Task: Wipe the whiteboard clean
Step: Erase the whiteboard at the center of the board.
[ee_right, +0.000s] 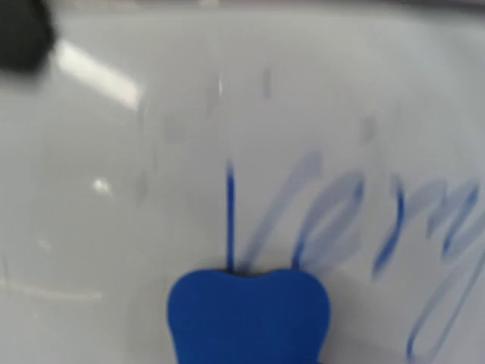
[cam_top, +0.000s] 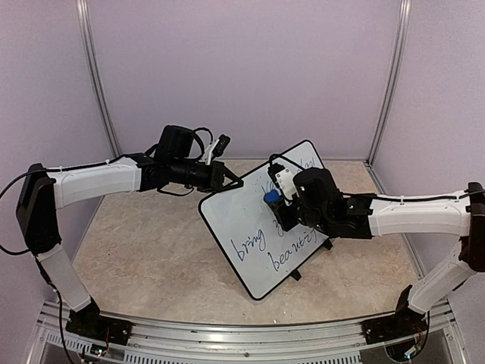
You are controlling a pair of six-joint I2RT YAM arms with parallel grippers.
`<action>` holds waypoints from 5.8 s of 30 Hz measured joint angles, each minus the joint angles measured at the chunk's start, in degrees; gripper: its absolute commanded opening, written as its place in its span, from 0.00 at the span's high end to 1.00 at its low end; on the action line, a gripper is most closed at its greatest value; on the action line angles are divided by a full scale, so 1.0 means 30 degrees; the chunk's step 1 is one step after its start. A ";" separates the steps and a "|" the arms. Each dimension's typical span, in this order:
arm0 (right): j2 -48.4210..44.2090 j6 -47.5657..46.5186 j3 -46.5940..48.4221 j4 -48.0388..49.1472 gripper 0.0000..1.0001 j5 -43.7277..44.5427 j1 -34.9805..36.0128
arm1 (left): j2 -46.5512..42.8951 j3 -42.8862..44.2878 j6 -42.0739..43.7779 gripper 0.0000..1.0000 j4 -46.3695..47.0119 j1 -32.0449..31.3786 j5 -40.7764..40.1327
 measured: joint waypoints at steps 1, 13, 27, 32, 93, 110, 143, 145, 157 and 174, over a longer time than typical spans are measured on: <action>0.0248 -0.0131 0.0415 0.0131 0.73 0.0007 -0.0058 | 0.0000 -0.0007 -0.0058 1.00 0.0000 0.0000 -0.0029; 0.1078 -0.0546 0.1741 0.1166 0.73 -0.0408 -0.0801 | 0.0000 -0.0015 -0.0146 1.00 0.0000 0.0000 -0.0051; -0.1020 0.0641 -0.1464 0.0903 0.74 -0.1137 -0.0831 | -0.0007 -0.0015 -0.0109 1.00 0.0087 -0.0007 0.0211; -0.0175 0.0408 -0.0022 0.0503 0.74 -0.0605 -0.0874 | -0.0007 -0.0015 -0.0124 1.00 0.0087 -0.0022 0.0131; -0.0925 -0.0044 -0.1326 0.1173 0.73 -0.0568 -0.1931 | -0.0036 -0.0117 -0.0211 1.00 0.0248 -0.0044 0.0131; 0.0670 -0.1078 0.1523 0.1668 0.73 -0.0976 -0.2805 | -0.0058 -0.0117 -0.0204 1.00 0.0226 -0.0058 0.0066; 0.0175 -0.0262 0.0401 0.1603 0.73 -0.1326 -0.2761 | -0.0102 -0.0124 -0.0270 1.00 0.0146 -0.0095 -0.0182; 0.0444 -0.0379 0.0991 0.1763 0.74 -0.1326 -0.2929 | -0.0102 -0.0124 -0.0240 1.00 0.0153 -0.0117 -0.0146; -0.0138 -0.0146 -0.0335 0.2674 0.74 -0.2463 -0.3249 | -0.0146 -0.0124 -0.0211 1.00 0.0146 -0.0153 -0.0146; -0.0663 0.0328 -0.1217 0.2084 0.73 -0.1829 -0.3315 | -0.0146 -0.0124 -0.0240 1.00 0.0138 -0.0160 -0.0226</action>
